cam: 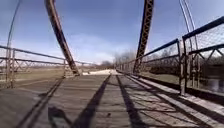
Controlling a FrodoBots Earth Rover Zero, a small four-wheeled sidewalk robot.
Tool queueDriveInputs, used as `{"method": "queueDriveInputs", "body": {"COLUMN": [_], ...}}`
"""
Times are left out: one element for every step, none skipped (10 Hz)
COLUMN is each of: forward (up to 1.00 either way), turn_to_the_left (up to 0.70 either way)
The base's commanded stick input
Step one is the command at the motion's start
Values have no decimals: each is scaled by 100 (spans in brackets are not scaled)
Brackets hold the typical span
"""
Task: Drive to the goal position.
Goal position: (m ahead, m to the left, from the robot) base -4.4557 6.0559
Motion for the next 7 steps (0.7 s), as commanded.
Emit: {"method": "queueDriveInputs", "body": {"forward": [100,100,100,100,100,100,100], "turn_to_the_left": [0,17,40,40,33,0,0]}}
